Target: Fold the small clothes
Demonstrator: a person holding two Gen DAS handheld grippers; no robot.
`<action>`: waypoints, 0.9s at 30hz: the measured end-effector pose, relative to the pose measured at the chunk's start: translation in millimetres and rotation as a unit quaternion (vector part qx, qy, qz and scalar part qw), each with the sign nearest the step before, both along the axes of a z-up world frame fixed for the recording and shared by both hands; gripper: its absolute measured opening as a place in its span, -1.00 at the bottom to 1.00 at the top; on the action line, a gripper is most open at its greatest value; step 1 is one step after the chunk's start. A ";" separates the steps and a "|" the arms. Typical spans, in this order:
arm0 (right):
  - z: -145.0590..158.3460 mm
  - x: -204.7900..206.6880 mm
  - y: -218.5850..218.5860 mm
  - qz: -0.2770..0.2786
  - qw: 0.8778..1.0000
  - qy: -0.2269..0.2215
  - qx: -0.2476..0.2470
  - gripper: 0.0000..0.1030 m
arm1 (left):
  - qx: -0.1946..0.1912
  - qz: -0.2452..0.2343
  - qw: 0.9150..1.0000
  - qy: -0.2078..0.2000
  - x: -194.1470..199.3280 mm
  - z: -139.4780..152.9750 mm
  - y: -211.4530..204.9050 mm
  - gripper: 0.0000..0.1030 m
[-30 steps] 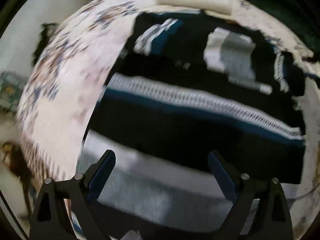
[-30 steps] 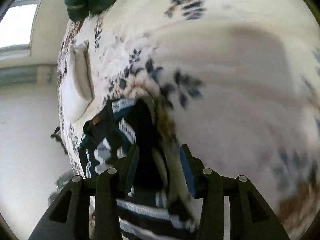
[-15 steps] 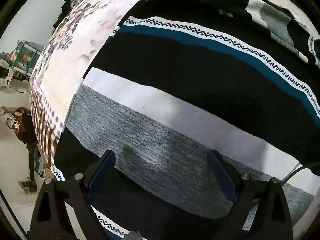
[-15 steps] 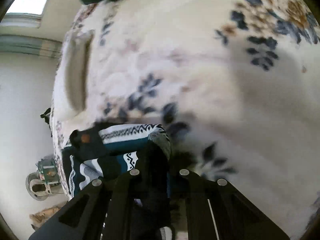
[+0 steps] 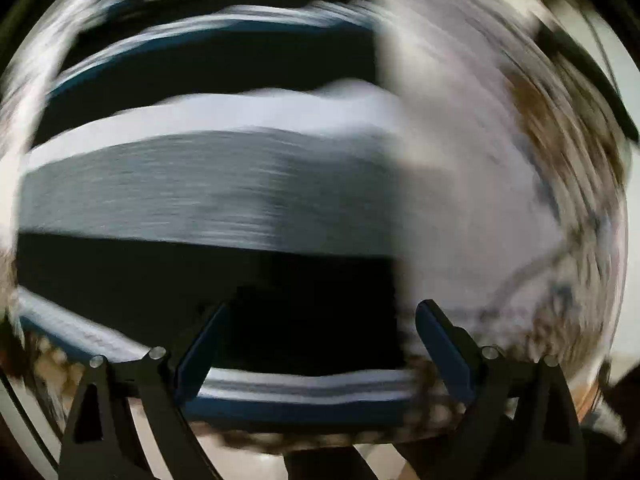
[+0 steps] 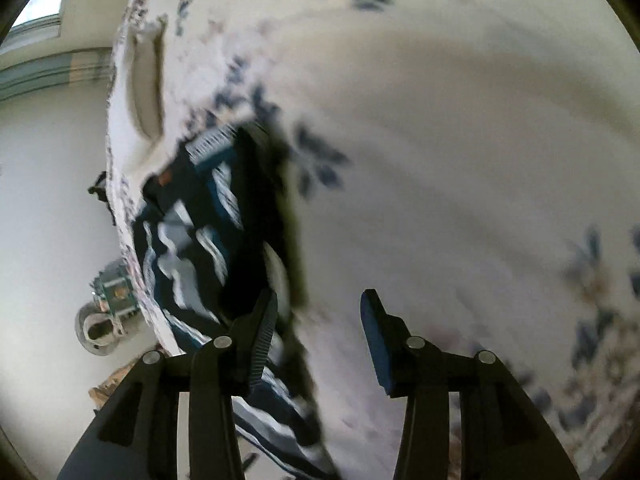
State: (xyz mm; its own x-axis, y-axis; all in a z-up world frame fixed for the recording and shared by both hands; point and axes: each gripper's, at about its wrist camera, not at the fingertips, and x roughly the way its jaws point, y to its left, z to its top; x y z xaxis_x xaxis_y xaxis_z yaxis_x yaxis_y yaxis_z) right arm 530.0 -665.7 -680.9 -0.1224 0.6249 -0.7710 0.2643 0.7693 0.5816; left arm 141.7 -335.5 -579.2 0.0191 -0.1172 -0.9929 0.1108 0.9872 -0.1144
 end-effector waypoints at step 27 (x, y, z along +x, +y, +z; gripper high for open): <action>2.0 64.6 68.8 -0.025 0.998 -0.049 -0.009 -0.21 | -0.071 0.116 0.990 0.022 9.1 2.9 70.2 -0.75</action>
